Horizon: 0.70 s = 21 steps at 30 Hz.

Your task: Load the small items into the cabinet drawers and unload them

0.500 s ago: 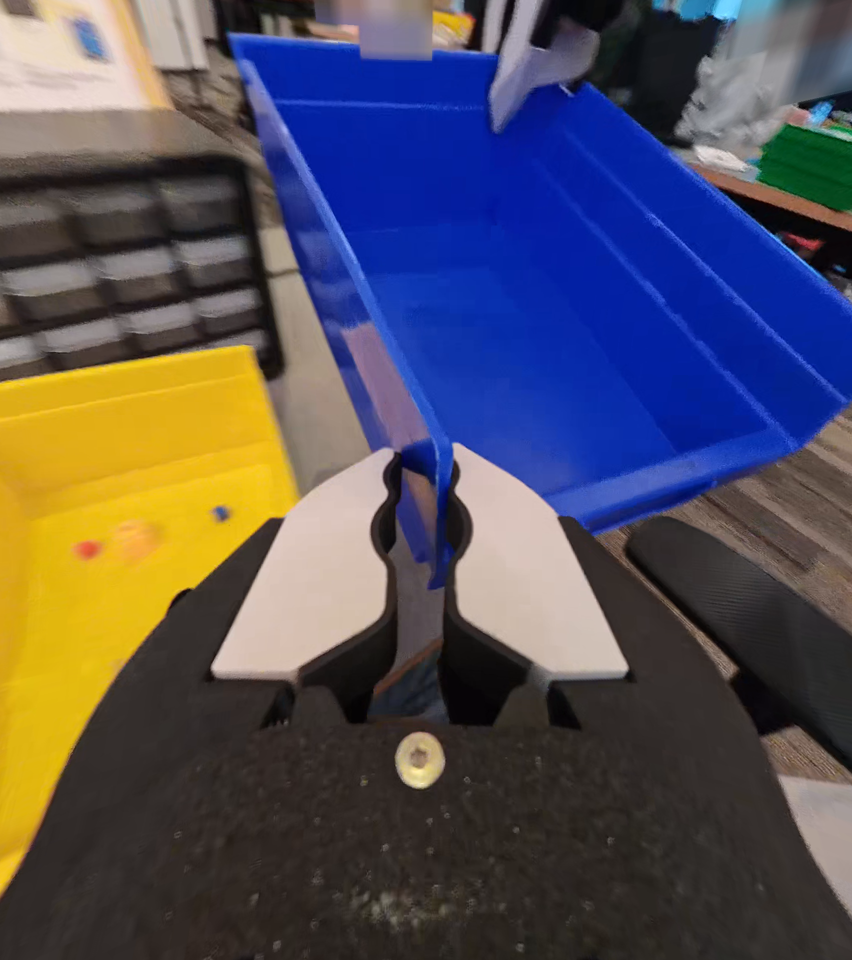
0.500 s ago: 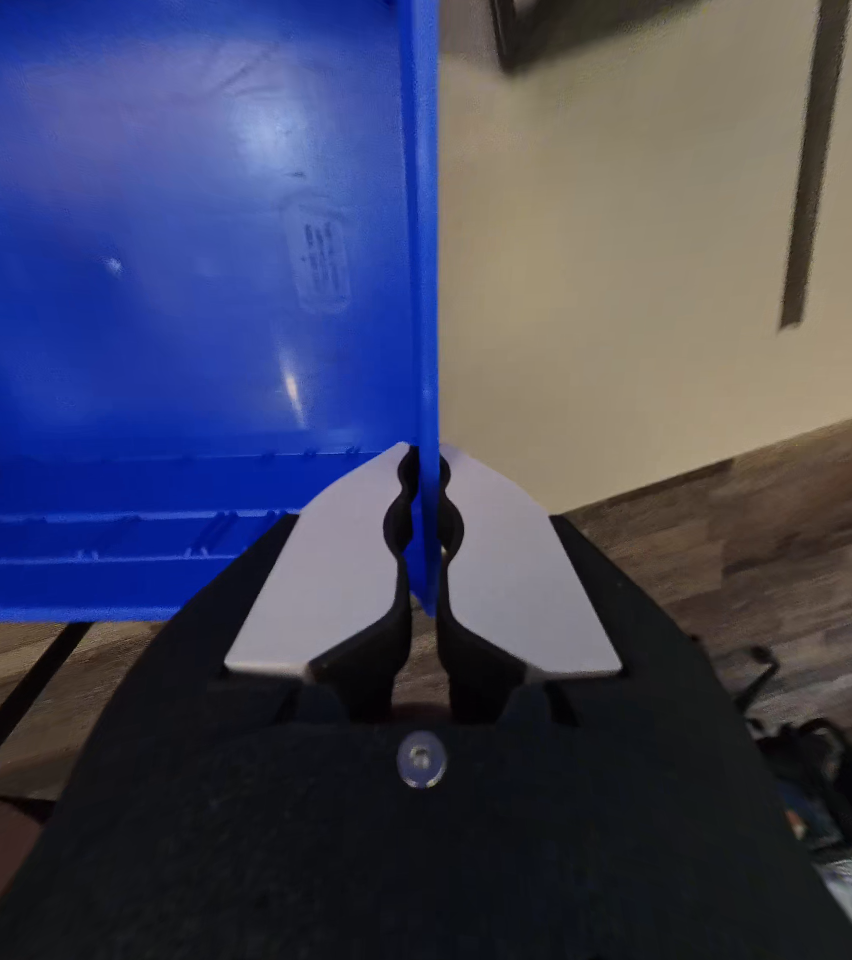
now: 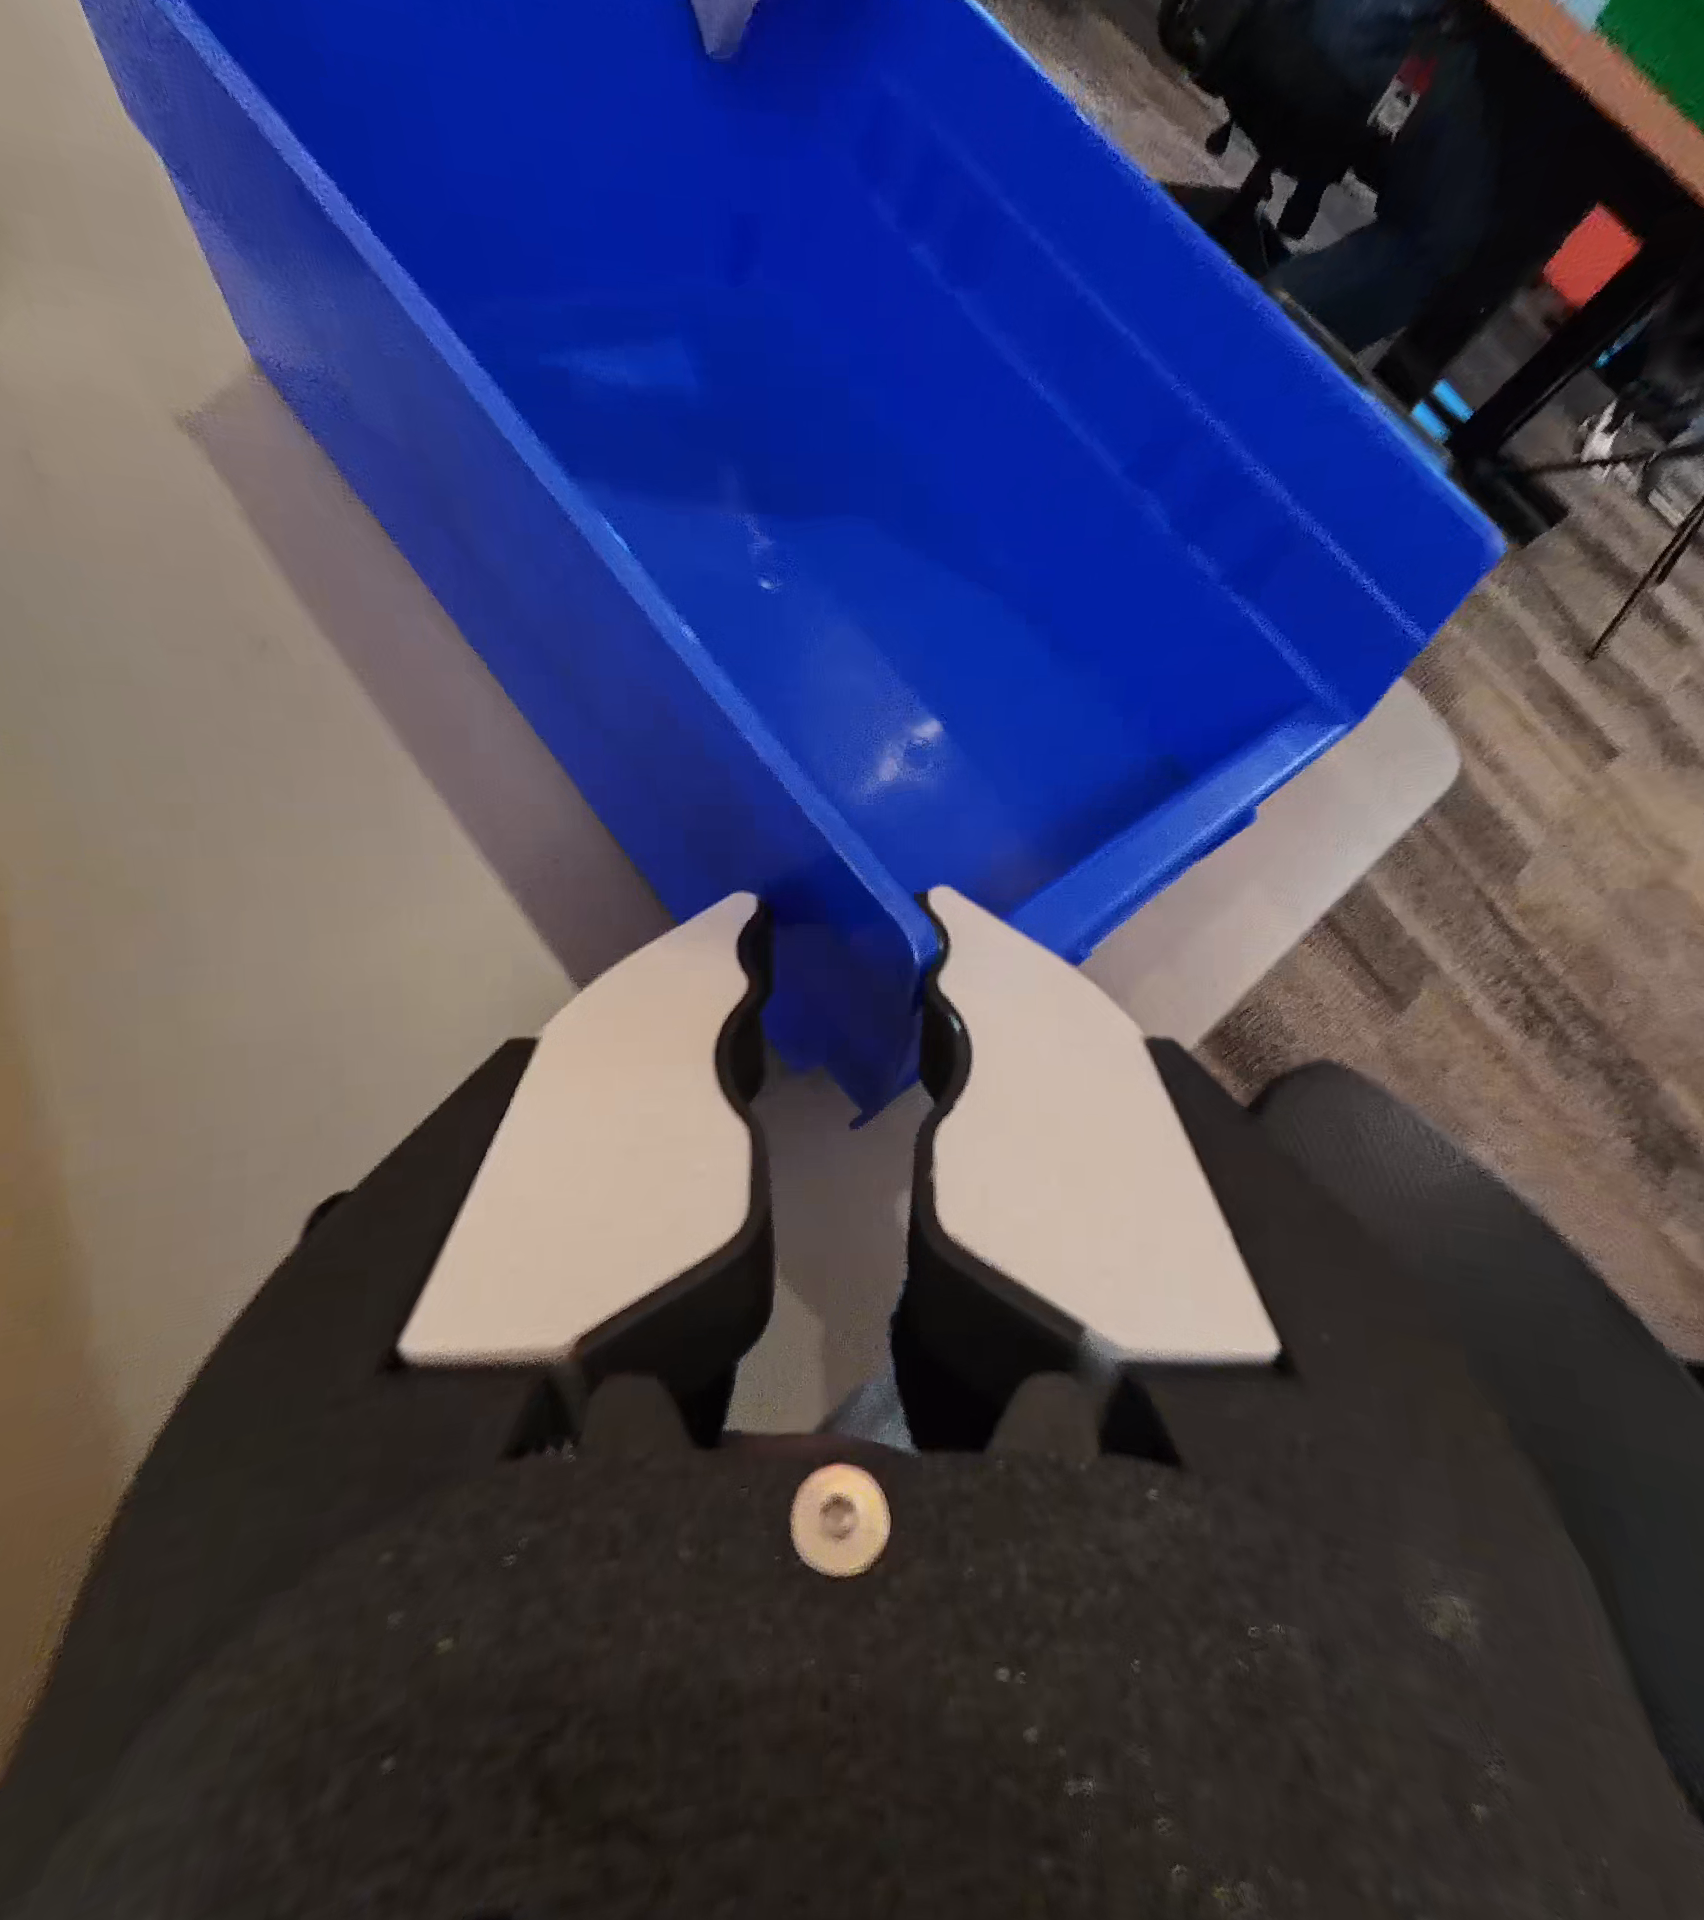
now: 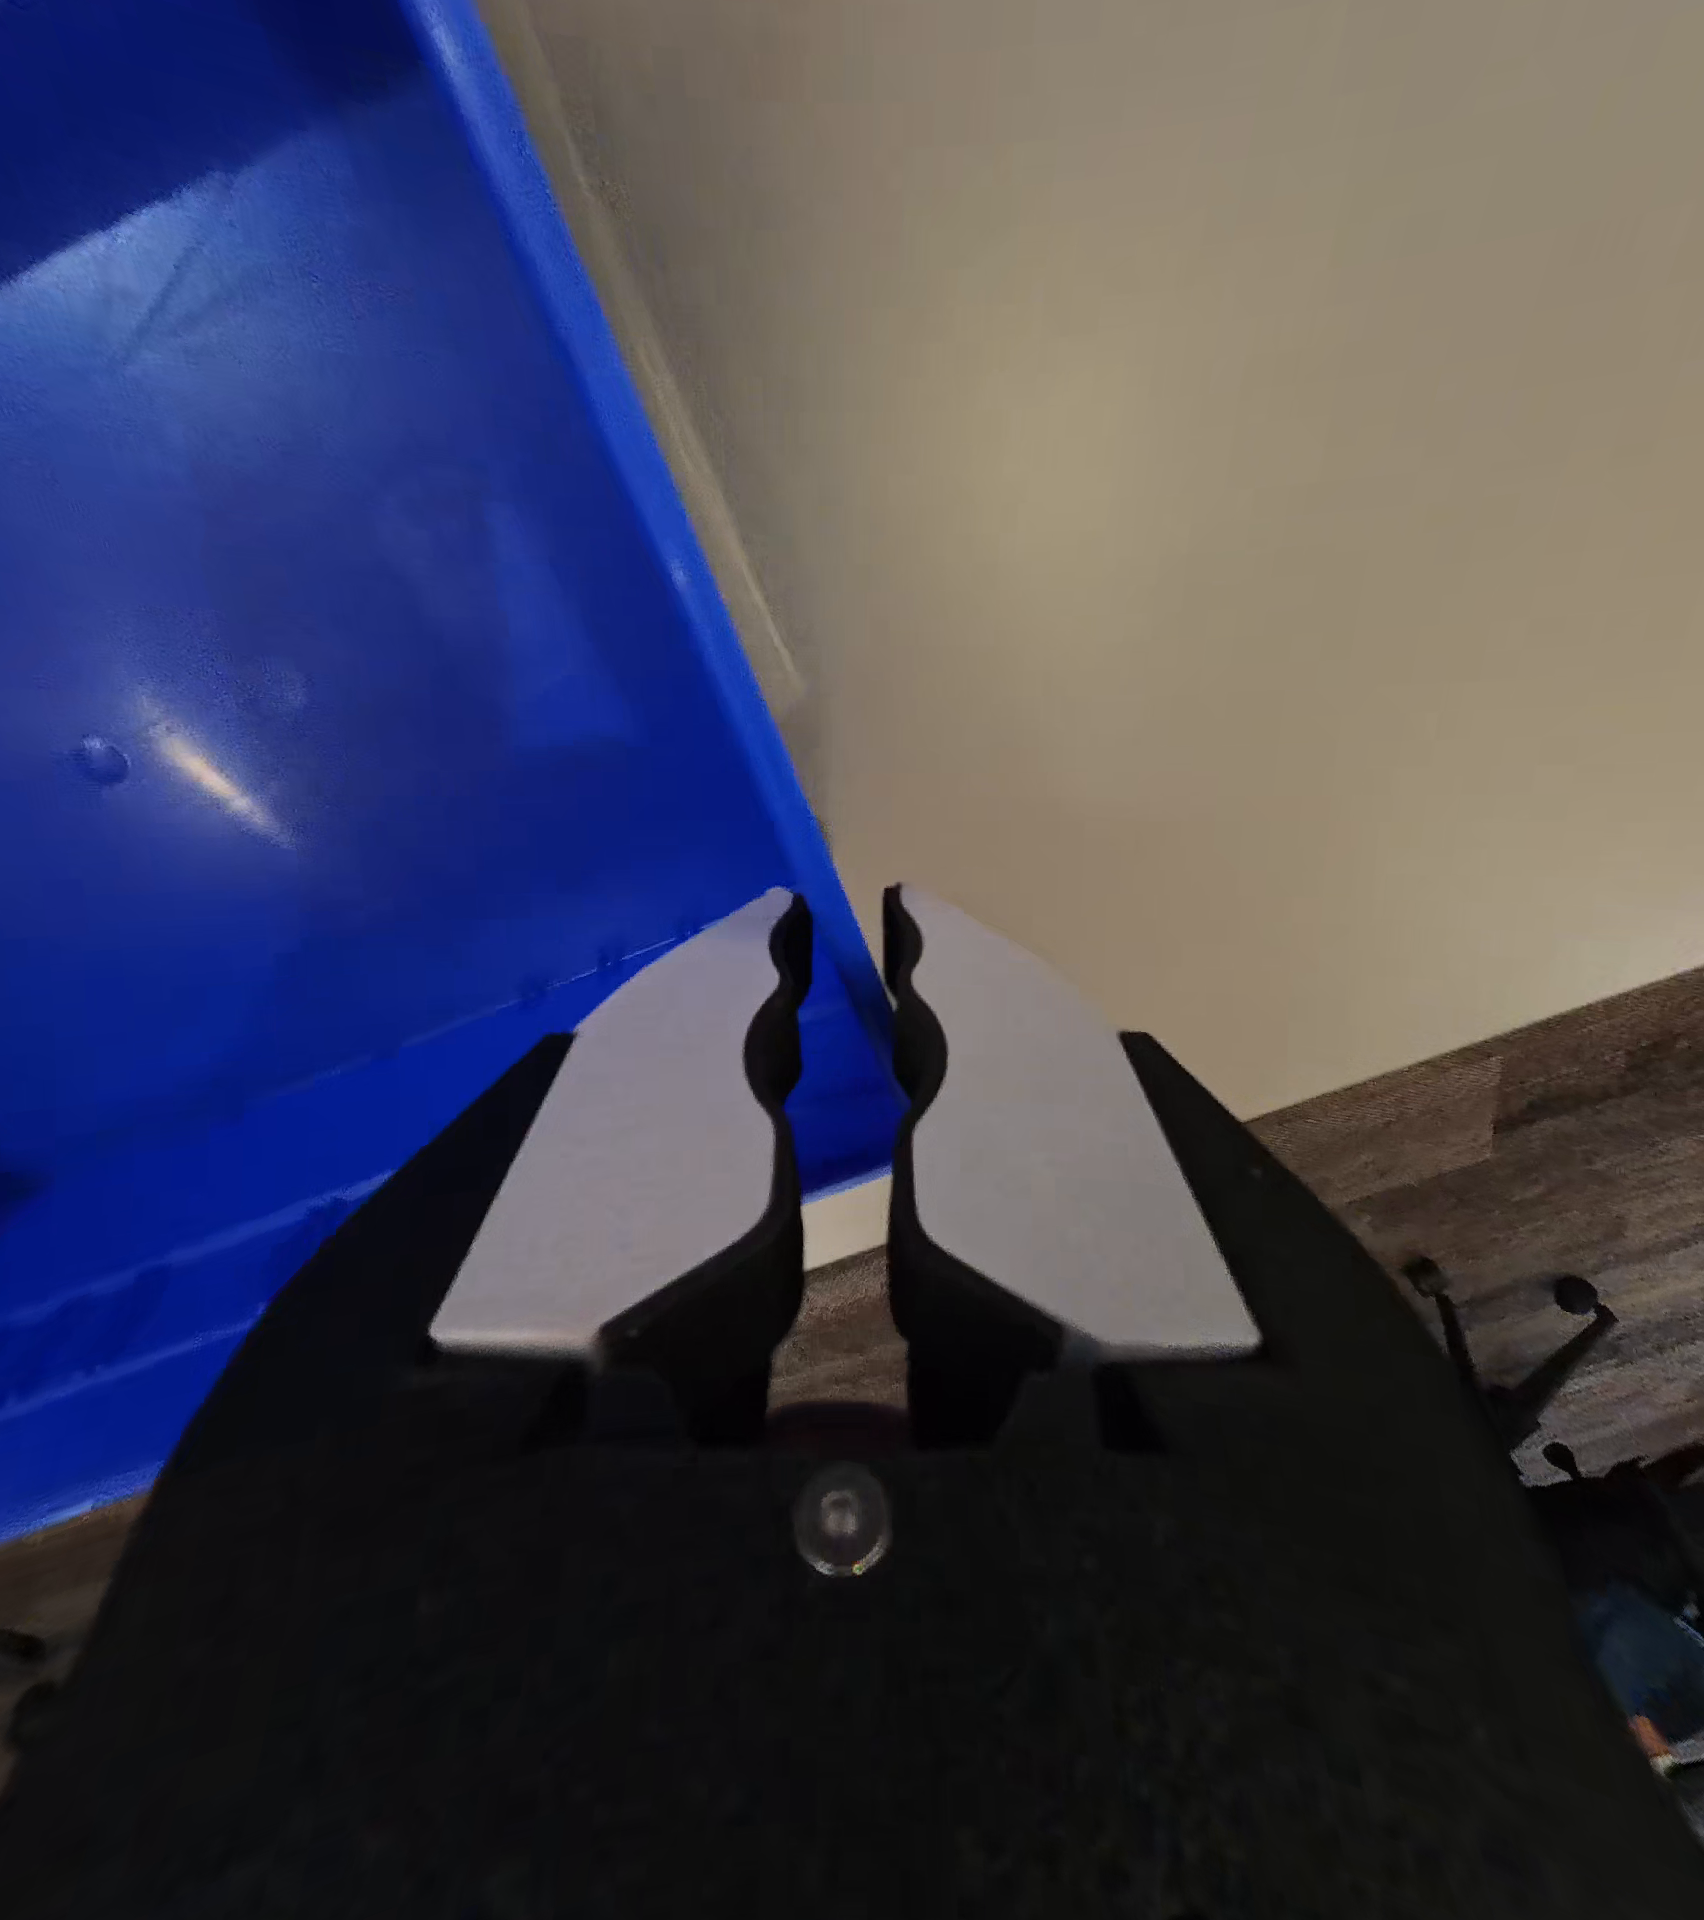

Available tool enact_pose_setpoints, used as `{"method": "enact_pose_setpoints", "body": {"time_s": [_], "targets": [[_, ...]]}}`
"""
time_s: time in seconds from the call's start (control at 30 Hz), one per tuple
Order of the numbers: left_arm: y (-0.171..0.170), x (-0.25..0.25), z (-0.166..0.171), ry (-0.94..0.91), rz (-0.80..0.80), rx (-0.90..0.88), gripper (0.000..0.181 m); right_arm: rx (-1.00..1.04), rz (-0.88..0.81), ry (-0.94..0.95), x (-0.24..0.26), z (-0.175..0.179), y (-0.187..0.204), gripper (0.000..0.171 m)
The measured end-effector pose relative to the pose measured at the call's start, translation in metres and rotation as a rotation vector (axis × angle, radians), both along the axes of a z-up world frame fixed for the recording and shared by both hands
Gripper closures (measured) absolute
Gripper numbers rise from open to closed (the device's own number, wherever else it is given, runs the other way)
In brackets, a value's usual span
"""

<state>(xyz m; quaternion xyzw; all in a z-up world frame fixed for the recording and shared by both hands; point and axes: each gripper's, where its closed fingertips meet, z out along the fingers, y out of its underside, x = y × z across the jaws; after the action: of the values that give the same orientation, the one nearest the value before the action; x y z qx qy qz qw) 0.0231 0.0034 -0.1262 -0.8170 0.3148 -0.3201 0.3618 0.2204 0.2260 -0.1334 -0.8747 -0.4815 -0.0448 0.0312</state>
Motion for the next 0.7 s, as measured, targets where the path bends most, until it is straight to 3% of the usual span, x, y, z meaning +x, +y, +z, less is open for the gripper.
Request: {"method": "enact_pose_setpoints", "body": {"time_s": [0.23, 0.4, 0.53, 0.7], "targets": [[0.077, 0.025, 0.004, -0.141, 0.138, -0.12, 0.156, 0.108, -0.099, -0.099, 0.028, 0.001, 0.078, 0.152], [0.113, 0.023, 0.004, -0.189, 0.204, -0.146, 0.157, 0.138, -0.13, -0.091, 0.041, 0.001, 0.095, 0.151], [0.106, 0.021, 0.013, -0.201, 0.171, -0.105, 0.155, 0.227, -0.141, -0.032, 0.037, 0.022, 0.096, 0.142], [0.061, 0.01, 0.059, -0.199, 0.059, 0.057, 0.136, 0.356, -0.185, 0.276, -0.032, 0.096, 0.076, 0.135]]}}
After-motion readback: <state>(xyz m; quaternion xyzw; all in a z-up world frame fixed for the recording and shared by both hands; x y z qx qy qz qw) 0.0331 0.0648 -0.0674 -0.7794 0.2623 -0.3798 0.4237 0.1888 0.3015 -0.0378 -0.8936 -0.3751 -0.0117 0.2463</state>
